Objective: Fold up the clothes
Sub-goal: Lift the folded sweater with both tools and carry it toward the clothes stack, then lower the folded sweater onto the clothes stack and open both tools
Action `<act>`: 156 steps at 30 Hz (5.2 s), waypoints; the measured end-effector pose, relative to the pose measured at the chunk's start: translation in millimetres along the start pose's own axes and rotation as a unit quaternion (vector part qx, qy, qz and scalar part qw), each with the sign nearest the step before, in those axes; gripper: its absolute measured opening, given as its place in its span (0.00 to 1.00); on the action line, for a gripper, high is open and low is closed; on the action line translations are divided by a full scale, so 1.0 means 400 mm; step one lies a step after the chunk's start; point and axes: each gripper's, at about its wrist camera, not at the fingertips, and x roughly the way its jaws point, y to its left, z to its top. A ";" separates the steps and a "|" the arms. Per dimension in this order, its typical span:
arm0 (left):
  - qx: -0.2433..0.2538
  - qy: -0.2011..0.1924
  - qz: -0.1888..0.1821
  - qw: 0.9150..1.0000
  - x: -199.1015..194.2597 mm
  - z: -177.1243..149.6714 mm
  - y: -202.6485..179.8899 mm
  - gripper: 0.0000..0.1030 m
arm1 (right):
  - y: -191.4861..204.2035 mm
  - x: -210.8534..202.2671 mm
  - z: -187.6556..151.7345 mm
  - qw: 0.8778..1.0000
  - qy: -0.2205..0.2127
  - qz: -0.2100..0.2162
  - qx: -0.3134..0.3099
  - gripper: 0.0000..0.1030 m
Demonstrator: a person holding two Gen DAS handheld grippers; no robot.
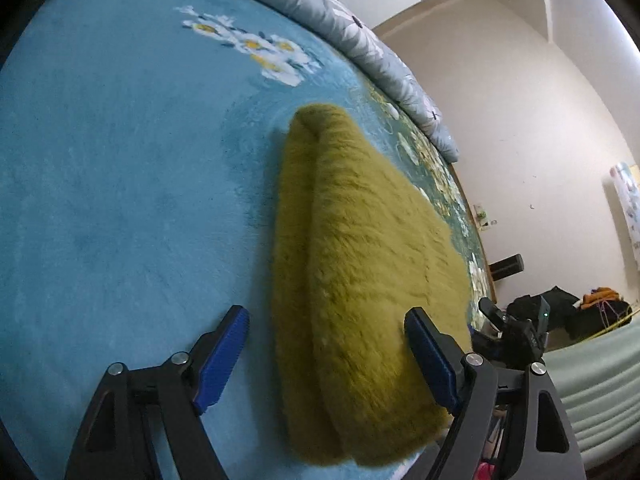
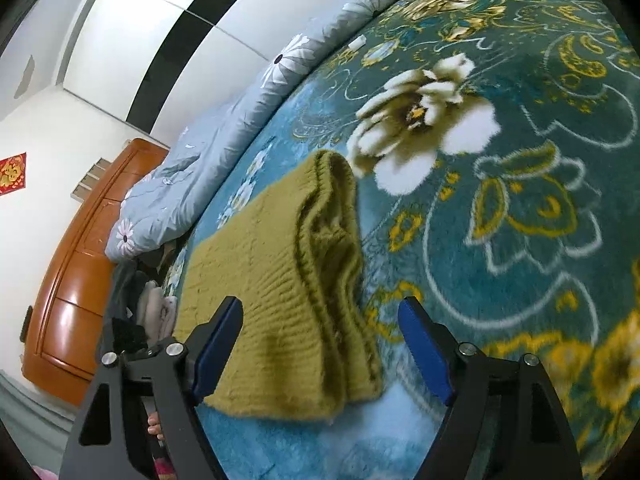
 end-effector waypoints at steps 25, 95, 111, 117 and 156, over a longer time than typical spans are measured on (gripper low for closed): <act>0.000 0.014 -0.018 1.000 0.048 0.059 -0.006 0.54 | 0.024 0.145 0.113 0.996 0.063 0.061 -0.008 0.43; -0.061 -0.339 0.146 0.927 -1.297 0.142 0.593 0.36 | 1.416 0.891 -0.172 0.933 0.179 0.154 -0.271 0.35; -0.052 -0.363 0.254 0.895 -1.353 0.136 0.477 0.60 | 1.440 0.781 -0.183 0.925 0.127 0.119 -0.338 0.54; 0.008 -0.391 0.297 0.871 -1.358 0.103 0.346 0.65 | 1.465 0.686 -0.218 0.908 0.096 0.149 -0.379 0.54; 0.077 -0.349 0.365 0.859 -1.105 0.004 0.210 0.95 | 1.349 0.601 -0.411 0.866 0.097 0.140 -0.470 0.79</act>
